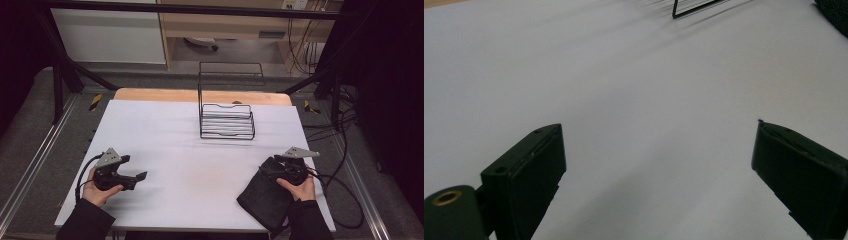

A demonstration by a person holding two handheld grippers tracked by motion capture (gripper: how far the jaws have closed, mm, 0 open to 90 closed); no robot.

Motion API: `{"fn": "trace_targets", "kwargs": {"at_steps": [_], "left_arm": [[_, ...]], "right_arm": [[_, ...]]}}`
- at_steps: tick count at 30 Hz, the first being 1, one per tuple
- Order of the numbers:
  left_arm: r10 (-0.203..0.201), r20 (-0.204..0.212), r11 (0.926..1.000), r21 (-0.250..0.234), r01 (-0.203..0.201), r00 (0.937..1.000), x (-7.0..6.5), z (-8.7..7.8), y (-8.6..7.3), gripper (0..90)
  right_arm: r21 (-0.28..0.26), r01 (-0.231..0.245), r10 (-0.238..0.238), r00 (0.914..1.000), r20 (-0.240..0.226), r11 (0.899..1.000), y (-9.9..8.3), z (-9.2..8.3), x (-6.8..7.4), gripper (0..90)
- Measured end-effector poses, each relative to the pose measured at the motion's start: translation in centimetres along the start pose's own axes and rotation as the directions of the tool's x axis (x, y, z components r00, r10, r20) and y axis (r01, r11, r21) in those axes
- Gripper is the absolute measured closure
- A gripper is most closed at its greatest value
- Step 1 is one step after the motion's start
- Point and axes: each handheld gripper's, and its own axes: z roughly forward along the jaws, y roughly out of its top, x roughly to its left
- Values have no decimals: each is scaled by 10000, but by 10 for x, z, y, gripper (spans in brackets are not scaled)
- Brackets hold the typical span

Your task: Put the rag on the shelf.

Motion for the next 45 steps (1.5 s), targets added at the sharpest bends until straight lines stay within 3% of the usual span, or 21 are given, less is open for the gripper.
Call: {"fn": "trace_targets", "kwargs": {"at_steps": [4, 10, 13, 19, 28, 32, 38, 45], "left_arm": [[39, -35, 10000, 17, -39, 10000, 0, 0, 1, 70], [27, -61, 10000, 7, -27, 10000, 0, 0, 0, 74], [8, -63, 10000, 20, -8, 10000, 0, 0, 0, 76], [53, -45, 10000, 51, -53, 10000, -1, 1, 1, 80], [39, -48, 10000, 69, -39, 10000, -1, 2, 0, 86], [42, -52, 10000, 62, -42, 10000, -1, 2, 0, 89], [43, -66, 10000, 74, -42, 10000, -1, 2, 0, 91], [61, -70, 9999, 96, -61, 10000, -1, 3, 1, 93]], "right_arm": [[199, -292, 287, 9992, 275, 9994, 4, 8, -13, 263], [839, -359, 300, 9971, 698, 9958, 6, 18, -26, 385], [878, -436, 378, 9971, 668, 9952, 6, 21, -30, 433], [1438, -339, 298, 9991, 308, 9890, 4, 29, -32, 583], [1455, -422, 392, 9990, 234, 9885, 3, 29, -30, 747], [1421, -248, 203, 9992, 331, 9895, 5, 28, -27, 786], [1270, 412, -457, 9984, 328, 9911, 10, 27, -20, 803], [1268, 1207, -1191, 9927, -201, 9846, 21, 36, -7, 805]]}}
